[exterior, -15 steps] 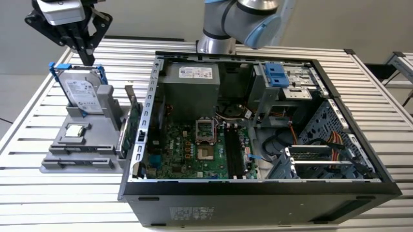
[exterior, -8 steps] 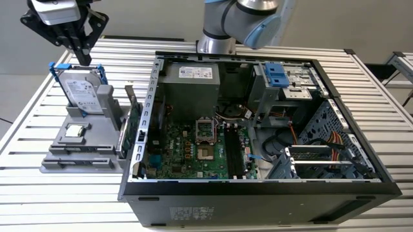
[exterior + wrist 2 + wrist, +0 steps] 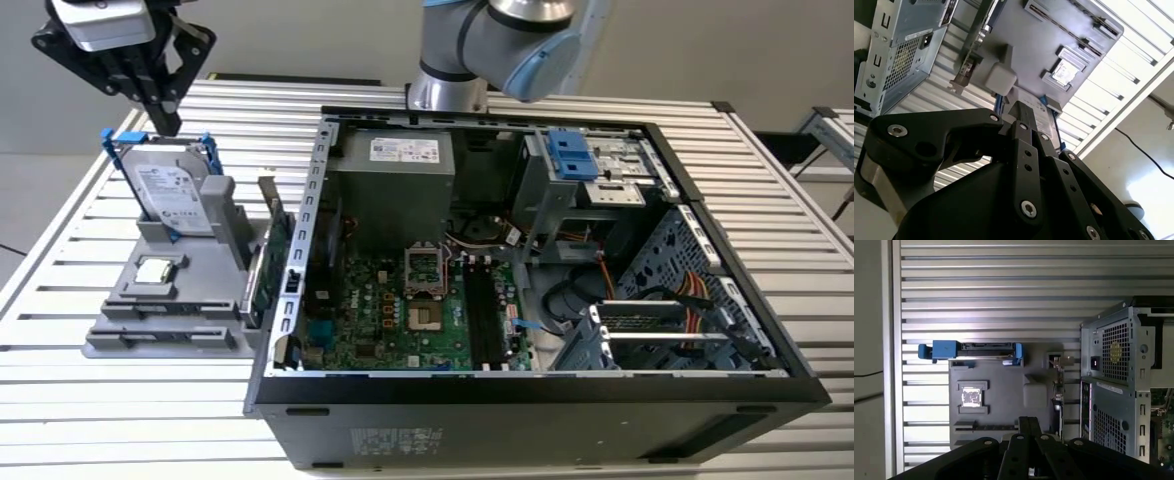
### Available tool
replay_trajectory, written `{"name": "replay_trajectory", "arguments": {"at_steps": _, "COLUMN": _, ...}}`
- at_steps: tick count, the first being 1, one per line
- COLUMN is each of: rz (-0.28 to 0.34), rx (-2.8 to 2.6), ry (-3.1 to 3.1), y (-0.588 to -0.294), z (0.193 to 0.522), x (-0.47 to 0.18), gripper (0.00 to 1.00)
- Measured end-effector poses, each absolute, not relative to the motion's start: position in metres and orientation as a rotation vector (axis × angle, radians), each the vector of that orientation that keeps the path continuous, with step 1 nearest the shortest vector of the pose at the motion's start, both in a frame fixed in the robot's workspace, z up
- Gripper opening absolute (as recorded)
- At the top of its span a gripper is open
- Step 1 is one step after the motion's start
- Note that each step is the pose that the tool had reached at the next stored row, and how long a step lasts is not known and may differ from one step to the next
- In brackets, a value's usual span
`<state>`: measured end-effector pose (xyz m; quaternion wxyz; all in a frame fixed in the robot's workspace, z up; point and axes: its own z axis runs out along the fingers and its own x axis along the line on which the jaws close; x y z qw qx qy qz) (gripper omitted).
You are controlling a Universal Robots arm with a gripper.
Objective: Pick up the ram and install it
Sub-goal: 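Reach for the ram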
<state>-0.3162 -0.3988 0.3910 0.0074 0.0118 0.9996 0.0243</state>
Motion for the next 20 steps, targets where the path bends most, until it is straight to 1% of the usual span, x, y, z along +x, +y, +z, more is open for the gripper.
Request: {"name": "replay_trajectory", "arguments": {"at_steps": 20, "rz": 0.076, "rx": 0.023, "ry": 3.126, "y": -0.399, "z": 0.391, "x": -0.334, "gripper": 0.0}}
